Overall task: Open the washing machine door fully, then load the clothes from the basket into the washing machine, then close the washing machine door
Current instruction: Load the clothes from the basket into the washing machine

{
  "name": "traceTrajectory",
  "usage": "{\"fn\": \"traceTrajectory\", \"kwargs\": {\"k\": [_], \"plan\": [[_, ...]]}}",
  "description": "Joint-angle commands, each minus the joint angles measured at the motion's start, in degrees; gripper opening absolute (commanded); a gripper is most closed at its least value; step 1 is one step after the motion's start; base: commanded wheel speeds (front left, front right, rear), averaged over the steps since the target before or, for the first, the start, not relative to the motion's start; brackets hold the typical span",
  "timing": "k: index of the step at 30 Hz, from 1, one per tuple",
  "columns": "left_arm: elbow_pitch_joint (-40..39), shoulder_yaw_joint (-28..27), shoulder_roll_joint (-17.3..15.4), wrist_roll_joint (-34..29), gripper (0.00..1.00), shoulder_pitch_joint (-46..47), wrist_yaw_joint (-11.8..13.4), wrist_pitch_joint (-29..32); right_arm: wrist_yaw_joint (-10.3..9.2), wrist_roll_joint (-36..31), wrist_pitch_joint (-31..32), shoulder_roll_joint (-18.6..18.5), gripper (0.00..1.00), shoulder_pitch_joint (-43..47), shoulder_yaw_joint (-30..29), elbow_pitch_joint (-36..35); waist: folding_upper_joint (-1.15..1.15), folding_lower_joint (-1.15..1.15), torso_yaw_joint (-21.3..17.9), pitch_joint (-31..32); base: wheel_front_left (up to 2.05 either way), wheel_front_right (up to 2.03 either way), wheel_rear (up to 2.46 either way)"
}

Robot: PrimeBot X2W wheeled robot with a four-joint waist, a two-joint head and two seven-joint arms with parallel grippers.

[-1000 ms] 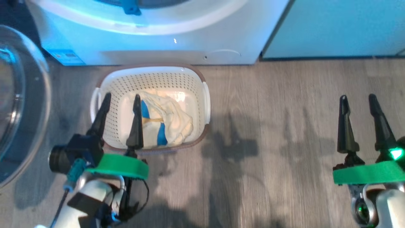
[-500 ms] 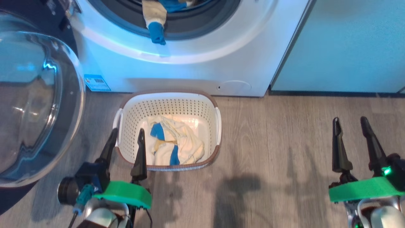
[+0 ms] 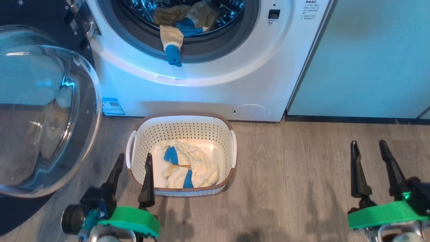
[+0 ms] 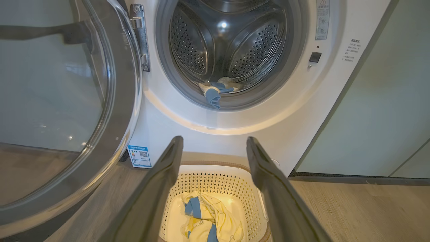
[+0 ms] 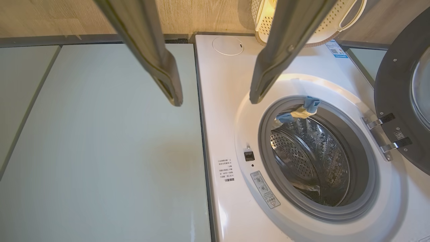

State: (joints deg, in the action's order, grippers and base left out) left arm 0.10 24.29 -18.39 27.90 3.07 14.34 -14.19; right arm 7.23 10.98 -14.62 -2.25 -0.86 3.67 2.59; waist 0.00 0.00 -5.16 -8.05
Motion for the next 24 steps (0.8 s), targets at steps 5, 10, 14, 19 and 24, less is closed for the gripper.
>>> {"fn": "traceTrajectory", "kwargs": {"k": [5, 10, 14, 19, 24], "plan": [[-1.31, -2.76, -0.27, 0.13, 1.00, 0.38, 8.79, -0.79, 0.25, -0.58, -0.38, -0.63, 1.00, 0.12, 1.13, -1.47, 0.00, 0.00, -0.07, 0.97, 0.00, 0.00, 0.00], [-1.28, -3.20, 0.19, 0.07, 1.00, 0.01, 8.39, -0.80, 0.25, -0.69, -0.38, -0.63, 1.00, 0.45, 1.19, -1.37, 0.00, 0.00, -0.13, 1.55, 0.00, 0.00, 0.00], [-1.16, -3.48, 0.35, -0.16, 1.00, -0.19, 8.11, -0.80, 0.25, -0.53, -0.38, -0.63, 1.00, 0.62, 1.28, -1.31, 0.00, 0.00, -0.16, 1.72, 0.00, 0.00, 0.00], [-0.89, -3.79, 0.48, -0.37, 1.00, -0.25, 7.82, -0.80, 0.25, -0.46, -0.38, -0.63, 1.00, 0.65, 1.43, -1.21, 0.00, 0.00, -0.24, 1.83, 0.00, 0.00, 0.00], [-0.51, -3.83, 0.62, -0.34, 1.00, -0.13, 7.44, -0.80, 0.25, -0.39, -0.38, -0.63, 1.00, 0.63, 1.47, -1.18, 0.00, 0.00, -0.28, 1.77, 0.00, 0.00, 0.00]]}}
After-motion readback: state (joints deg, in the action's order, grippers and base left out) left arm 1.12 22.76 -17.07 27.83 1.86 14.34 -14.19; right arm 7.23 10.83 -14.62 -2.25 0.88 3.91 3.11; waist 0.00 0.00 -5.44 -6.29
